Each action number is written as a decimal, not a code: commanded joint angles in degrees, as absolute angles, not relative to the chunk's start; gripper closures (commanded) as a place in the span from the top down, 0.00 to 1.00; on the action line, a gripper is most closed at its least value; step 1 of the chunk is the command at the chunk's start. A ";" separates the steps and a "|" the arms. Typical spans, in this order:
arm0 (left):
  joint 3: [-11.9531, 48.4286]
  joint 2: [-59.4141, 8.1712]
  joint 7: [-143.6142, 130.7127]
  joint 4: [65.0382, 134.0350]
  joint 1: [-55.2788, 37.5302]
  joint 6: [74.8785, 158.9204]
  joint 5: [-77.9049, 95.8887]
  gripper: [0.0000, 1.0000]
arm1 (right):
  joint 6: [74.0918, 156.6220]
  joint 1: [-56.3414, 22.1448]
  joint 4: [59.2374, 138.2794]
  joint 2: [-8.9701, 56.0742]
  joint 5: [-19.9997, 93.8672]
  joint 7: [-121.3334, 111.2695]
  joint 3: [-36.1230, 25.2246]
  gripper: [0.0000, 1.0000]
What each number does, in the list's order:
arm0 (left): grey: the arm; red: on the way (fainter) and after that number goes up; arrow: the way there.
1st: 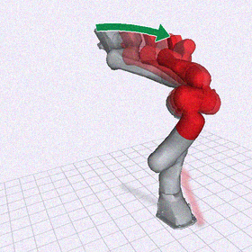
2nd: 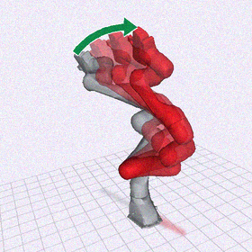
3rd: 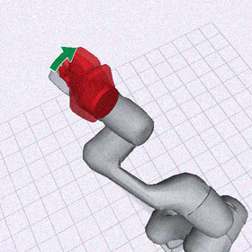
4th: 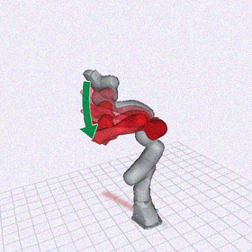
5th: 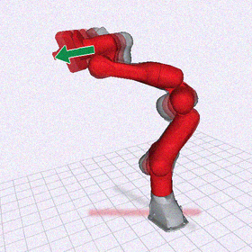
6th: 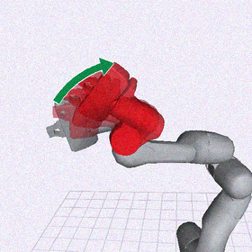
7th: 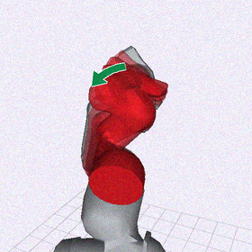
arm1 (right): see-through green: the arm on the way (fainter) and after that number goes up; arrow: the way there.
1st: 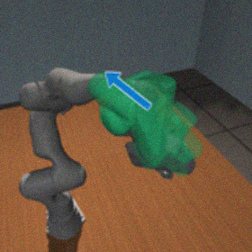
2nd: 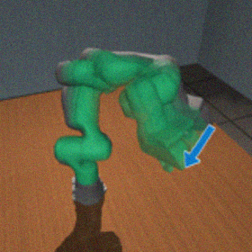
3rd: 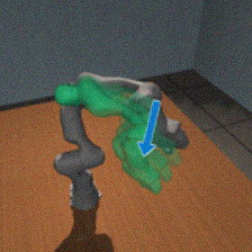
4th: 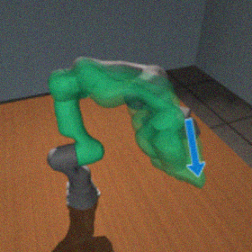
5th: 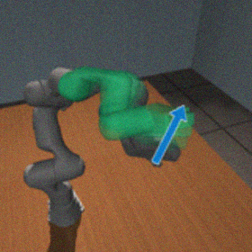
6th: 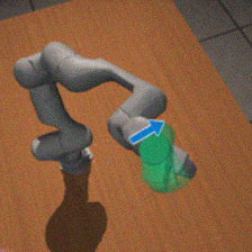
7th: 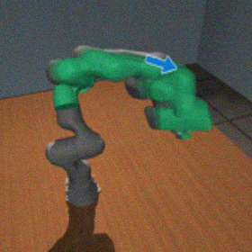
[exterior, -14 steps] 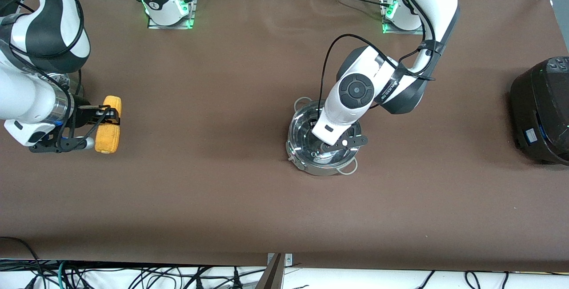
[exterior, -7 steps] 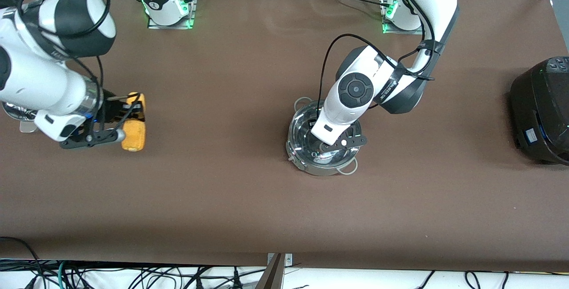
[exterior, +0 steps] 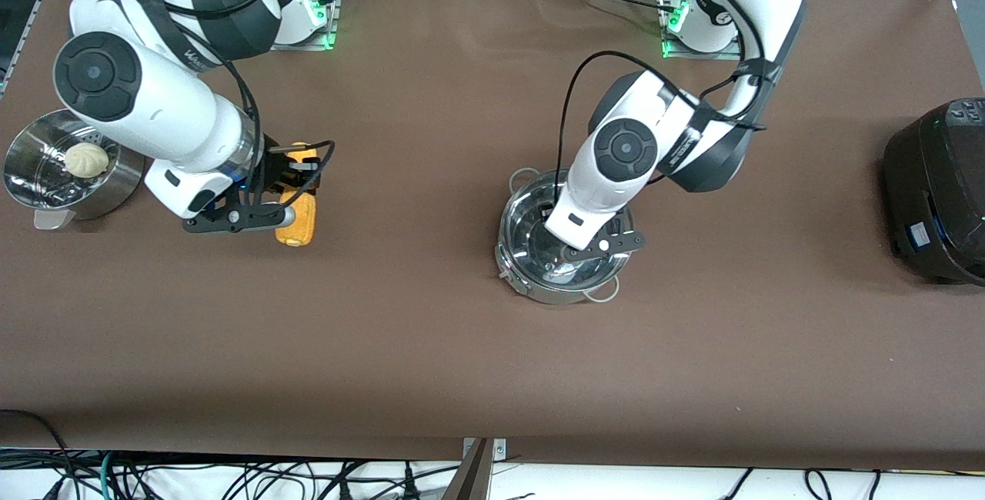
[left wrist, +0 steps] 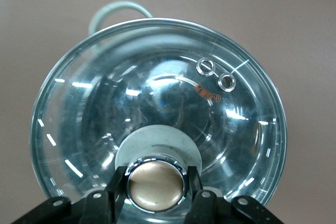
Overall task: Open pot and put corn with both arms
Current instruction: 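Lift the glass lid off the pot with the left gripper, then carry the corn over the pot with the right gripper while lowering the lid, then open the right gripper to drop the corn while the left releases the lid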
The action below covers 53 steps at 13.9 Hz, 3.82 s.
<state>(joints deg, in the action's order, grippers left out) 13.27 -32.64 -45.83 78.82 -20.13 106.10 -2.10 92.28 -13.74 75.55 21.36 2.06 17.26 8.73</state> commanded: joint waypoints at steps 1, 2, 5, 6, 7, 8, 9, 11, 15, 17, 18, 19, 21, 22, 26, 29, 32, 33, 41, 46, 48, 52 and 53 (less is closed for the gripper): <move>12.74 -28.22 -45.88 78.84 -18.73 101.79 -2.64 0.00 | 91.49 -15.02 71.98 23.38 2.20 19.94 8.70 0.00; 12.74 -27.60 -44.49 79.27 -17.76 101.17 -2.55 0.00 | 92.10 -15.81 71.72 23.64 2.20 21.17 8.61 0.00; 9.42 -25.32 -35.19 82.96 -15.56 100.46 -2.20 0.00 | 92.90 -20.37 67.35 27.14 2.02 29.06 8.53 0.00; 7.84 -24.88 -32.37 83.40 -14.51 100.46 -0.72 0.00 | 92.90 -22.39 64.71 29.07 1.67 31.96 8.35 0.00; 5.91 -24.53 -29.30 83.76 -13.63 100.28 1.12 0.00 | 92.90 -24.24 61.99 31.09 0.71 34.17 8.35 0.00; 3.71 -23.91 -25.35 84.98 -13.45 100.28 2.62 0.00 | 92.90 -26.35 59.27 33.11 0.27 36.02 8.18 0.00; 1.52 -23.38 -21.14 86.38 -13.01 100.37 3.33 0.00 | 93.51 -28.54 56.54 35.48 0.26 37.86 8.00 0.00; -0.86 -22.86 -13.31 89.19 -10.74 100.98 3.60 0.00 | 98.32 -32.15 53.97 38.75 0.26 42.16 7.74 0.00; -7.98 -22.94 1.98 94.82 -9.15 106.15 5.89 0.00 | 107.64 -37.43 53.62 43.23 -0.26 45.70 7.03 0.00; -10.36 -23.11 8.93 99.12 -8.79 113.17 5.89 0.00 | 112.56 -39.98 53.53 45.25 -0.26 46.75 6.07 0.00; -11.33 -23.46 11.40 100.71 -8.70 116.60 5.89 0.00 | 114.76 -40.77 53.26 46.31 -0.26 47.02 5.98 0.00; -11.86 -24.25 12.82 102.11 -8.61 119.24 5.98 0.00 | 116.53 -41.39 52.13 47.71 -0.26 47.02 6.06 0.00; -12.48 -25.92 15.10 103.70 -8.26 123.90 6.06 0.00 | 119.08 -42.53 50.02 50.00 -0.09 46.93 6.68 0.00; -12.92 -26.62 16.51 104.58 -8.17 125.67 6.93 0.00 | 120.83 -42.97 50.01 50.62 0.00 46.93 6.77 0.00; -15.64 -31.28 24.86 104.94 -8.00 130.15 13.87 0.00 | 125.50 -45.34 49.92 53.69 -0.09 46.93 6.68 0.00; -15.82 -32.43 25.84 104.85 -8.00 130.34 15.38 0.00 | 127.35 -45.62 49.92 55.19 -0.09 46.93 6.42 0.00; -15.82 -33.13 25.84 104.85 -8.09 130.34 15.38 0.00 | 127.35 -45.62 49.92 55.20 -0.09 46.85 6.42 0.00; -15.82 -33.22 25.75 104.94 -8.09 130.34 15.38 0.01 | 127.44 -45.62 50.01 55.28 -0.09 46.76 6.33 0.00; -15.82 -30.25 24.61 107.92 -8.17 130.17 15.03 1.00 | 129.55 -45.44 50.54 58.01 -0.35 45.88 6.15 0.01; -15.73 -17.61 24.70 119.43 -7.65 129.29 14.85 1.00 | 129.99 -45.61 50.98 58.45 -0.79 44.03 6.07 1.00; -15.56 -12.85 24.70 122.33 -6.60 129.46 14.85 1.00 | 129.55 -45.62 50.98 58.36 -1.32 44.03 6.15 1.00; -15.47 -5.56 25.14 122.08 -6.15 129.29 14.42 1.00 | 128.76 -45.62 50.89 57.66 -1.32 43.95 6.07 1.00; -15.38 -3.36 25.22 122.08 -5.63 128.94 13.11 1.00 | 128.50 -45.53 50.89 57.48 -1.32 43.95 6.06 1.00</move>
<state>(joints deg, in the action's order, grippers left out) -15.67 -8.93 23.68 120.08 -6.47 129.60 13.60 129.65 -45.33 52.33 57.41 -0.49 44.20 6.15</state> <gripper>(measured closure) 0.000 0.000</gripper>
